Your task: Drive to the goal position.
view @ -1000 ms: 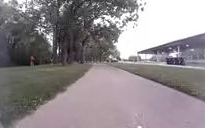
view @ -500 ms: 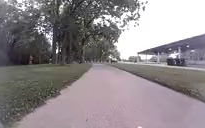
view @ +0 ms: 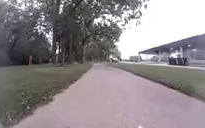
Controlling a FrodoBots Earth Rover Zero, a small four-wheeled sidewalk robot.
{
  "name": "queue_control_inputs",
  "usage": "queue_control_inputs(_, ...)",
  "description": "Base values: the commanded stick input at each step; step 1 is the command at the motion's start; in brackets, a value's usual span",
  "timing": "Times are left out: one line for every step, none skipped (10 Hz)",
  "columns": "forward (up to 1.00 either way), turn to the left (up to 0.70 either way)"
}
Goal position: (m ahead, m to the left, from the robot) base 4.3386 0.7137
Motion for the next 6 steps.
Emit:
queue_control_inputs(0.7,0.0)
queue_control_inputs(0.7,0.0)
queue_control_inputs(0.7,0.0)
queue_control_inputs(0.7,0.0)
queue_control_inputs(0.7,-0.01)
queue_control_inputs(0.7,-0.06)
